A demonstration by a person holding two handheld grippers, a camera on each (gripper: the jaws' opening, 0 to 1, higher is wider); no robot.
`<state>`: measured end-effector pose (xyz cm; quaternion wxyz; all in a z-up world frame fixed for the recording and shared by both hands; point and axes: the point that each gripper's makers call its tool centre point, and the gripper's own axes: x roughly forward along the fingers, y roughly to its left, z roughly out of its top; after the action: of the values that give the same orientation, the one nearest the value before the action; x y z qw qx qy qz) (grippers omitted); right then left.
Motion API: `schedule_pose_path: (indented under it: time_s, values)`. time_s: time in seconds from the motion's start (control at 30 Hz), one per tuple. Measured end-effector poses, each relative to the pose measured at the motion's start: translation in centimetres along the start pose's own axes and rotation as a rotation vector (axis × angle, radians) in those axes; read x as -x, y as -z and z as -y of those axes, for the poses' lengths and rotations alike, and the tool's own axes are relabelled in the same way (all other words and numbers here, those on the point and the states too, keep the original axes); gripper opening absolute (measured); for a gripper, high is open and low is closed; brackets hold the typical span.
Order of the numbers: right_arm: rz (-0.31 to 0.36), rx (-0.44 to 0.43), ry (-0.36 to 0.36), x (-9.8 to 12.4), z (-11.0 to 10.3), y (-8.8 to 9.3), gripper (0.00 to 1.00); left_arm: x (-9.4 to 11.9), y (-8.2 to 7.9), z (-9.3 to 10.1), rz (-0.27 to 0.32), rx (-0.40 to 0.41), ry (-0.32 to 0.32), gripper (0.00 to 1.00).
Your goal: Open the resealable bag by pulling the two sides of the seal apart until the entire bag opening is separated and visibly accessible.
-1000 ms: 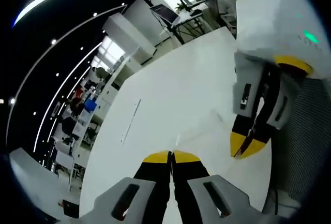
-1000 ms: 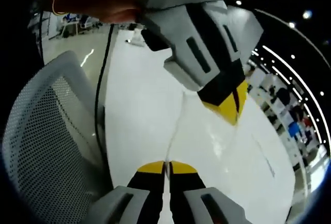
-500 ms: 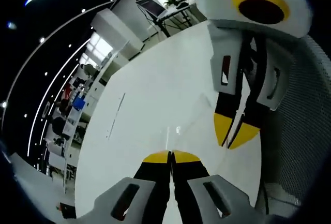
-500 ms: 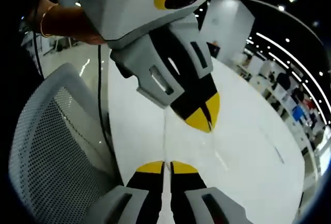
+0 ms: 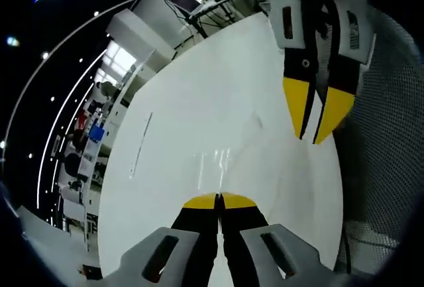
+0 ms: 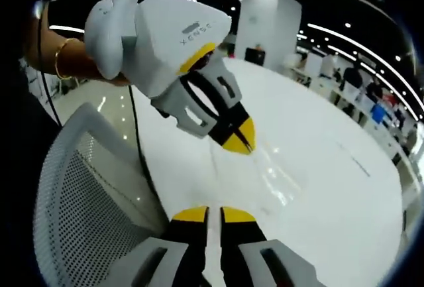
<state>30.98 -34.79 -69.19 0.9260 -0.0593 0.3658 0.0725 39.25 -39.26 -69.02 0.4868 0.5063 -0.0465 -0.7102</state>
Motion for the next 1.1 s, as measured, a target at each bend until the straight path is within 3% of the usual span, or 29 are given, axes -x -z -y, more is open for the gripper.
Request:
schedule_pose_path:
  time_s: [0.2,0.37,0.47,0.6,0.7,1.1]
  values:
    - [0.027,-0.135,0.044,1.4,1.6,0.5,0.03,-1.1,0.6,-1.3,-0.011,-0.005,-0.004,0.0]
    - [0.084,-0.253,0.086,2.9,2.9,0.5,0.09,-1.9,1.0,-2.2,-0.021,-0.029,0.0,0.0]
    - [0.112,-0.296,0.12,3.8,3.7,0.8,0.19,-2.6,1.2,-2.9,-0.025,-0.046,0.005,0.0]
    - [0.133,-0.326,0.152,4.6,4.5,1.2,0.33,-3.1,1.3,-3.3,-0.026,-0.052,0.003,0.0]
    - [0.133,-0.351,0.174,5.2,5.0,1.7,0.4,-4.8,1.5,-4.6,-0.035,-0.081,-0.006,0.0]
    - [0.116,-0.384,0.178,4.8,5.6,1.9,0.45,-7.8,2.1,-7.7,-0.046,-0.112,-0.006,0.0]
